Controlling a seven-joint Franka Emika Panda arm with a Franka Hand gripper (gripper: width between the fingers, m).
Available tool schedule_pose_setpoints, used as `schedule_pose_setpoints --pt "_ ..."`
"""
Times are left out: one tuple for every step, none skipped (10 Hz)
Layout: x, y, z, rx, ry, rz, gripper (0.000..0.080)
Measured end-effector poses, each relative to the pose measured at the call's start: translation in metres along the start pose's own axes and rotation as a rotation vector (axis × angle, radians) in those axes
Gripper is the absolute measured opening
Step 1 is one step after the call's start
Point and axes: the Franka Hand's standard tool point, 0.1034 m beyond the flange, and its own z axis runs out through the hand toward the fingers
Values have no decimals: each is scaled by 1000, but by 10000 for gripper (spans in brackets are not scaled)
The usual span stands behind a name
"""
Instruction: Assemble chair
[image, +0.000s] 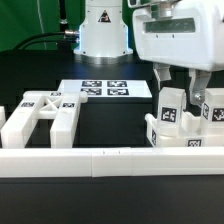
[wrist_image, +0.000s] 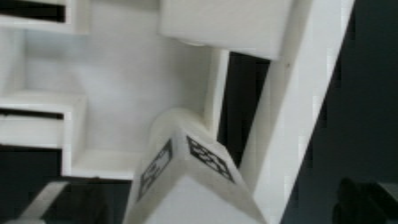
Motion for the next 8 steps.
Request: schedule_pose_setpoints --pt "0 1 0 -5 0 -68 649" --pt "0 4 1 -32 -3 -199 649" --pt "1 5 1 -37 1 -287 649" --pt "2 5 1 -41 3 -351 649" --pt "3 6 1 -50 6 -452 649" --pt "4 7 2 -60 11 -526 649" --pt "5 9 3 -69 13 -602 649" --pt "5 10 5 -72 12 -646 649"
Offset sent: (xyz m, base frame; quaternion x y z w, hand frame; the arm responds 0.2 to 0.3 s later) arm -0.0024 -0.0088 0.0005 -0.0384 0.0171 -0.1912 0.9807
